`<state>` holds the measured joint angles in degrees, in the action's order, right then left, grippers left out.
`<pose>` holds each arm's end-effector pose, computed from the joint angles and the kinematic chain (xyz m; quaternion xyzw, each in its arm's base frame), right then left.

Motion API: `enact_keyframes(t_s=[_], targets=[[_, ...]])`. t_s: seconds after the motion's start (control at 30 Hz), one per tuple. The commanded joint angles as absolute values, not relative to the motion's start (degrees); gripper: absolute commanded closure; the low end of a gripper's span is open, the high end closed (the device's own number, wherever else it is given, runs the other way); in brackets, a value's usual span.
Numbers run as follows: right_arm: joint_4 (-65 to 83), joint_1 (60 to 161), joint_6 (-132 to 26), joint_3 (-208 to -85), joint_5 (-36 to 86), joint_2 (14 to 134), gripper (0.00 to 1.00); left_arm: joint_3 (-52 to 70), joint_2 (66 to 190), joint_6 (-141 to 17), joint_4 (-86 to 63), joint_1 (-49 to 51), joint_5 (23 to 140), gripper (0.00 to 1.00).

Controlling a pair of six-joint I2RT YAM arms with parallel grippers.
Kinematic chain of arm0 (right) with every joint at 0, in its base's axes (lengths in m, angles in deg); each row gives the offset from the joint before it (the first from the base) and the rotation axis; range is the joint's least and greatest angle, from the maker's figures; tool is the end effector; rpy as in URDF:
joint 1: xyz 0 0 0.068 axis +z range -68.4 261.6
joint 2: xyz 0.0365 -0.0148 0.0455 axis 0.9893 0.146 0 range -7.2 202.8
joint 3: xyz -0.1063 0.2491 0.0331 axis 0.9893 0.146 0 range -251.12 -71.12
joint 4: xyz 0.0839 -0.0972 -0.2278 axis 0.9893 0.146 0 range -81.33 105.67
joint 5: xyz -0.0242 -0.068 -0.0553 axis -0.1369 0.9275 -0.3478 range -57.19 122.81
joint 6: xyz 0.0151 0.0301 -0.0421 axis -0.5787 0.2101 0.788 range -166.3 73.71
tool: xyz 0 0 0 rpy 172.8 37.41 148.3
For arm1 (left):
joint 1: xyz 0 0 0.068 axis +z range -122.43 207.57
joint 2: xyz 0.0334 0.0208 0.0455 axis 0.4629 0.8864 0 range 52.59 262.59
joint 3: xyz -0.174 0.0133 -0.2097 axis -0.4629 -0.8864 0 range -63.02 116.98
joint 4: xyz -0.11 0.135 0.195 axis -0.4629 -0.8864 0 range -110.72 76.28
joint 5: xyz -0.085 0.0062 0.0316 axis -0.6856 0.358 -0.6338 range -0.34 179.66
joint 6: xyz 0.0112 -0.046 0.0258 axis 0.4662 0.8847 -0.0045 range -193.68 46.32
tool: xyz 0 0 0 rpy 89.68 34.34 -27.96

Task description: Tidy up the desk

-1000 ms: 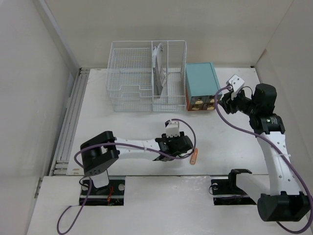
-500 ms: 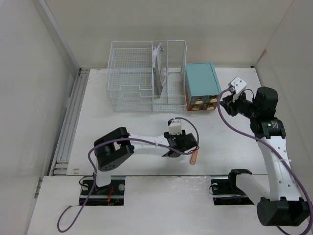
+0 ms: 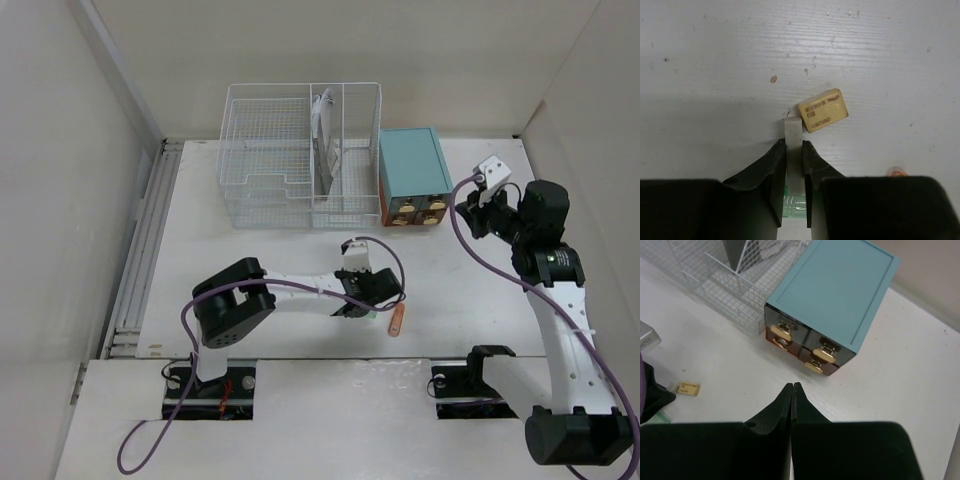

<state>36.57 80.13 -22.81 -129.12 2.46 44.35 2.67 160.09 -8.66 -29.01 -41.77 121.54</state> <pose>0.1904 0.0132 0.3692 -0.2970 0.7547 0.0937 0.5774 0.1511 -0.3476 0.1591 -0.0429 0.9245 -0.1488 0.3483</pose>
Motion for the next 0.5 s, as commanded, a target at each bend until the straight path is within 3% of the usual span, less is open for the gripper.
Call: enact_keyframes(t_s=[0.0, 0.07, 0.1, 0.13, 0.23, 0.33, 0.37, 0.47], targets=[[34.2, 79.8, -25.7, -128.3, 8.8, 43.0, 1.00, 0.8, 158.3, -8.5, -29.9, -41.6, 120.1, 0.97], [35.0, 79.8, -25.1, -128.9, 9.3, 44.6, 0.99, -1.3, 156.3, -9.0, -28.8, -41.6, 119.5, 1.00], [35.9, 79.8, -24.2, -128.9, 7.8, 46.3, 0.81, -2.0, 155.5, -9.0, -28.1, -41.6, 119.5, 1.00], [37.6, 79.8, -23.1, -128.9, 6.5, 47.3, 0.31, -3.2, 154.6, -9.0, -28.1, -41.6, 119.5, 1.00], [38.3, 79.8, -22.3, -129.5, 1.7, 50.5, 0.07, -4.8, 150.6, -8.5, -28.1, -41.6, 120.0, 1.00], [37.8, 79.8, -24.5, -127.8, -2.1, 54.1, 0.06, -7.4, 144.5, -8.5, -28.8, -42.7, 121.4, 1.00], [35.7, 79.8, -25.7, -127.0, -2.7, 54.8, 0.13, -8.6, 142.7, -8.5, -28.8, -42.7, 122.0, 1.00], [28.1, 79.8, -33.9, -122.5, -4.4, 55.3, 0.22, -10.9, 136.1, -8.5, -29.5, -43.8, 122.6, 1.00]])
